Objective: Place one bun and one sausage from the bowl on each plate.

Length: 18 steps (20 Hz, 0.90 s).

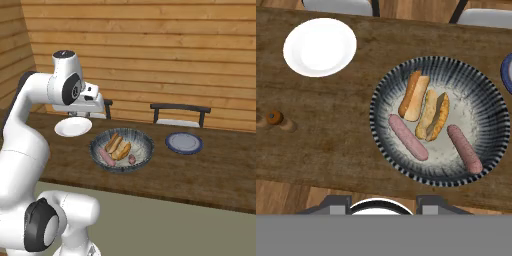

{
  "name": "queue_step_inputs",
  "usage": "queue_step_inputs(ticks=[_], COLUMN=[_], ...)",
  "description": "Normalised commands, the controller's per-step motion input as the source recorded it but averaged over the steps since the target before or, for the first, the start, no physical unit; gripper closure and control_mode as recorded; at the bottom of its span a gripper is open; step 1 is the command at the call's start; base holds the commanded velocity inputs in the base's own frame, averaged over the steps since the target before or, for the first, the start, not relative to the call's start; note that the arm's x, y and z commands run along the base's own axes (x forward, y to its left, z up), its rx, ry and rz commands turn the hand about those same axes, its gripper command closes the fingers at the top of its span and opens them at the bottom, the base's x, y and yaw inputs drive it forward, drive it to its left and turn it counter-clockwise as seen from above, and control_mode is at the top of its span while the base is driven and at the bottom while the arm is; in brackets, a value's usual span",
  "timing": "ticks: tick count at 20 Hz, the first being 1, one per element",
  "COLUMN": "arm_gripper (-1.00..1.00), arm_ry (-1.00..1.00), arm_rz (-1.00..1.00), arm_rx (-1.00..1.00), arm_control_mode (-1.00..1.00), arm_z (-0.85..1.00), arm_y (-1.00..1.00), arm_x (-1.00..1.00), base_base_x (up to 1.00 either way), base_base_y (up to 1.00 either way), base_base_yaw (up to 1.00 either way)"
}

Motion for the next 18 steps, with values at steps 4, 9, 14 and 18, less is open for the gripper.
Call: queue_step_inputs(ticks=[4,9,14,18], arm_gripper=[-1.00,-1.00,-1.00,-1.00], arm_ry=[0.00,0.00,0.00,0.04], arm_rz=[0.00,0.00,0.00,-0.02], arm_rx=[0.00,0.00,0.00,0.08], arm_control_mode=[-1.00,-1.00,-1.00,-1.00], arm_z=[0.00,0.00,-0.04,-0.33], arm_y=[0.00,0.00,-0.07,-0.81], arm_x=[0.00,0.00,0.09,0.39], base_base_x=[0.00,0.00,0.00,0.00], base_base_y=[0.00,0.00,0.00,0.00], base_base_yaw=[0.00,0.00,0.00,0.00])
